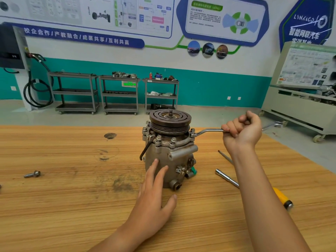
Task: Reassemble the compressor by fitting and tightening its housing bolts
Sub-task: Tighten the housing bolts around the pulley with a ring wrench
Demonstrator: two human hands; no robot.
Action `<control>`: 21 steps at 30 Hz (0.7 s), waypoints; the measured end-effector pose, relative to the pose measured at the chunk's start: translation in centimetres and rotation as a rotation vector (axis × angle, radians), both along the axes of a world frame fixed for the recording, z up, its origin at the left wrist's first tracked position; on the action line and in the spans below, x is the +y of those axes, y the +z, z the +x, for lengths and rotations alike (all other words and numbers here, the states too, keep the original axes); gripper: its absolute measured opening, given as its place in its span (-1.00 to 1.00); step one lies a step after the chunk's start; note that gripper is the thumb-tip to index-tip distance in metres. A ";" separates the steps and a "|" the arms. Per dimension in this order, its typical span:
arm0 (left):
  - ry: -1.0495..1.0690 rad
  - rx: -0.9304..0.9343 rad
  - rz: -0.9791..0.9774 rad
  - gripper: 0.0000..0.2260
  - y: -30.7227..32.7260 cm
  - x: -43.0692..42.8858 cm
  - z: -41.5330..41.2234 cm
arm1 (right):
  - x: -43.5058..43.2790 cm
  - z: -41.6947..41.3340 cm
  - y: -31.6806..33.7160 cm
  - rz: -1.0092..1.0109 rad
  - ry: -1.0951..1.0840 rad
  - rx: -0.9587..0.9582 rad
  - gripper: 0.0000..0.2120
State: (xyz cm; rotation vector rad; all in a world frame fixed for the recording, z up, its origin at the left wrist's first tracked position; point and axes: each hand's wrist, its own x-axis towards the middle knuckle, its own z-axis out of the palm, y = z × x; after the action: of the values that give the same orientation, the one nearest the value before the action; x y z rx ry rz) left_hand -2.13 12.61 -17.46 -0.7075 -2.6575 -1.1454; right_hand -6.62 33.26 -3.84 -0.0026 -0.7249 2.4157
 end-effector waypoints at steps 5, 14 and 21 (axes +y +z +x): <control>0.022 -0.021 0.002 -0.41 0.2 0.2 0.3 | -3.8 3.0 -2.6 0.054 -0.268 0.122 -0.57; 0.010 0.073 0.024 -0.41 0.0 0.2 0.0 | -11.9 3.8 -5.6 0.888 -0.771 0.266 -0.70; 0.090 0.041 0.012 -0.41 0.0 0.5 -0.2 | -14.7 2.5 -5.2 1.329 -0.912 0.237 -0.66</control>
State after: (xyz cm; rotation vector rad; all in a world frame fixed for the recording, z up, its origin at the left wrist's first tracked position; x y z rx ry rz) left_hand -2.32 13.14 -17.41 -0.5955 -2.6177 -1.1109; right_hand -4.15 18.54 -9.03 0.3820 -1.6080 0.7831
